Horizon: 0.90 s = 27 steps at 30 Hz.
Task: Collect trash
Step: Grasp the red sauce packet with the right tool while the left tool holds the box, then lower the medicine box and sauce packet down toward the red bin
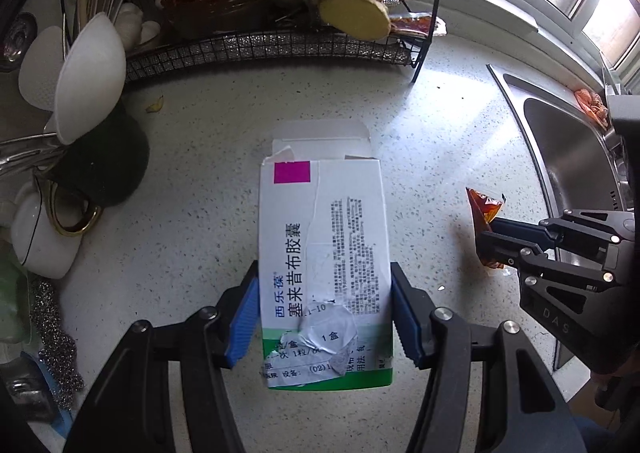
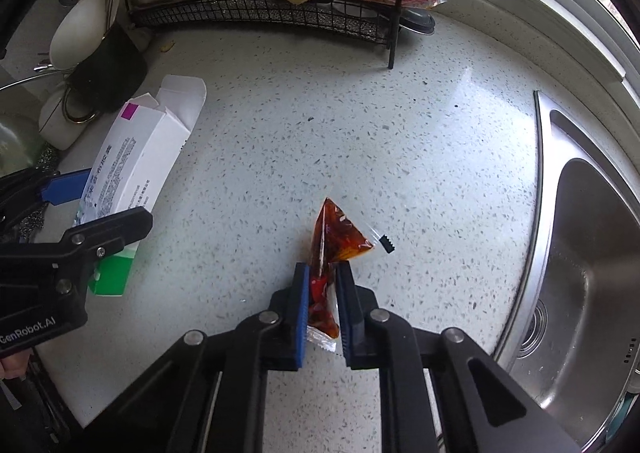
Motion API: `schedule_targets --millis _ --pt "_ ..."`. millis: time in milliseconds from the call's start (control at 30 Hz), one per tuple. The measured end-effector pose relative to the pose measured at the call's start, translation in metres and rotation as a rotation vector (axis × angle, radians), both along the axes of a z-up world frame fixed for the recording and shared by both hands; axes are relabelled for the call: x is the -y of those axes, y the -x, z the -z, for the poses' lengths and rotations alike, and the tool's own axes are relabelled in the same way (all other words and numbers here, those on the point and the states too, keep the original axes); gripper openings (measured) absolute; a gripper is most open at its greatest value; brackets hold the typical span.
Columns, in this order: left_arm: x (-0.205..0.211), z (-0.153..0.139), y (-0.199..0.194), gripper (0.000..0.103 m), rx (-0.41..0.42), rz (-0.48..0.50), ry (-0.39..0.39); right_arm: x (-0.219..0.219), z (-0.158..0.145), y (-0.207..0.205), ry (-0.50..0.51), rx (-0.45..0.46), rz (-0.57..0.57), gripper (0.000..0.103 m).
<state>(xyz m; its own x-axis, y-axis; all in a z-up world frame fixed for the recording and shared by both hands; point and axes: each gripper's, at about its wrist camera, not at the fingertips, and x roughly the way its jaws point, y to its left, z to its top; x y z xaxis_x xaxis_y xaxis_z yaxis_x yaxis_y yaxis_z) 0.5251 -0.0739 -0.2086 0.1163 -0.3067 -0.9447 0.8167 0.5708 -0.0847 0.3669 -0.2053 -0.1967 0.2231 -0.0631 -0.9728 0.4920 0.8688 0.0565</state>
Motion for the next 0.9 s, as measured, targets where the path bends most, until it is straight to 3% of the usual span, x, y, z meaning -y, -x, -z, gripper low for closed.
schedule_targets --millis 433,633,900 --pt "-0.034 -0.060 0.089 0.057 0.069 -0.084 0.055 -0.031 -0.065 0.083 0.030 0.122 -0.066 0.009" --pt "-0.062 -0.092 0.160 0.057 0.137 -0.174 0.063 -0.040 -0.082 0.138 0.012 0.193 -0.146 0.009" --pt "-0.097 -0.113 0.269 0.057 0.185 -0.316 0.063 -0.059 -0.101 0.219 0.006 0.269 -0.294 0.009"
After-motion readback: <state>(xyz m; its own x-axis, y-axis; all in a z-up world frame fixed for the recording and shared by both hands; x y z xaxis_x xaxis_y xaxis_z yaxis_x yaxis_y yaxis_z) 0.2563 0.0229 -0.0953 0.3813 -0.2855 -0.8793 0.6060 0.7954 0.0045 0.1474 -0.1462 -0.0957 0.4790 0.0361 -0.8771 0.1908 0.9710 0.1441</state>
